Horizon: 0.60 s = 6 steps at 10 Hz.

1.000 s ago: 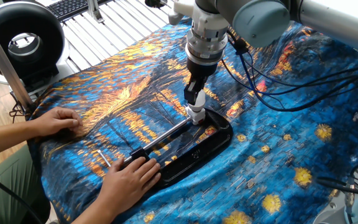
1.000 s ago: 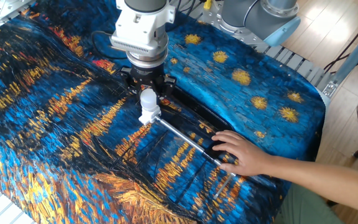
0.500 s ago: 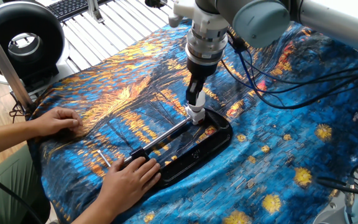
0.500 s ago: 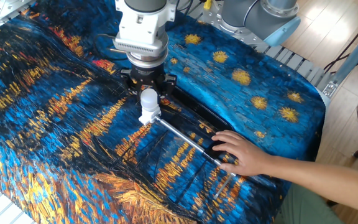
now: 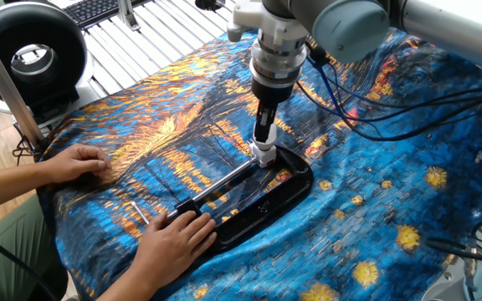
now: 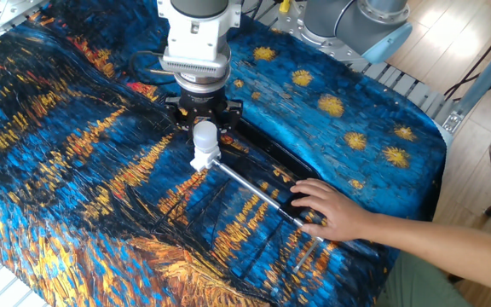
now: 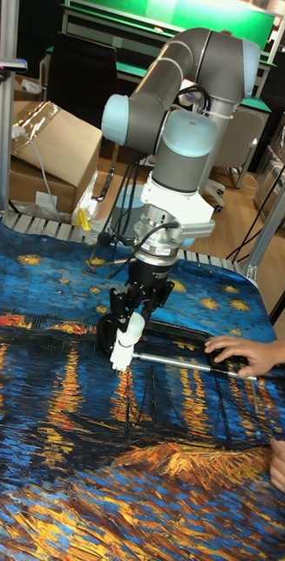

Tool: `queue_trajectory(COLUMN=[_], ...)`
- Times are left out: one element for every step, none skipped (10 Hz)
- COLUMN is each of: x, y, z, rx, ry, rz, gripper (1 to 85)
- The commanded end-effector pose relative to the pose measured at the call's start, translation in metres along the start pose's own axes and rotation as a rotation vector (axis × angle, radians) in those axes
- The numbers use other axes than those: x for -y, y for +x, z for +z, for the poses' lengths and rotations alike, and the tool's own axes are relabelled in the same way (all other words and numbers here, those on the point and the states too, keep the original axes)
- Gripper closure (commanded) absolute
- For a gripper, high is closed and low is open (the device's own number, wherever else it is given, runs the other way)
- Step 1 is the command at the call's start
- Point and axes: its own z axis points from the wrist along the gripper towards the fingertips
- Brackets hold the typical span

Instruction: Take out the light bulb by rotating it

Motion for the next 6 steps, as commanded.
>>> queue_trajectory(x=[-0.0013, -0.0011, 0.0008, 0.0011, 0.0008, 0.0012], y=[-0.0026, -0.0025, -0.0020, -0.0023, -0.0024, -0.0021], z=[-0.0008, -0.0008, -0.0009, -0.0009, -0.0009, -0.0009], rx=[0.009, 0.009, 0.008, 0.009, 0.009, 0.008], ry=[-0.009, -0.009, -0.002, -0.001, -0.002, -0.001], rz=[-0.086, -0.104, -0.132, -0.152, -0.171, -0.192], gripper=[61.7, 62.3, 63.0, 63.3, 63.7, 64.0])
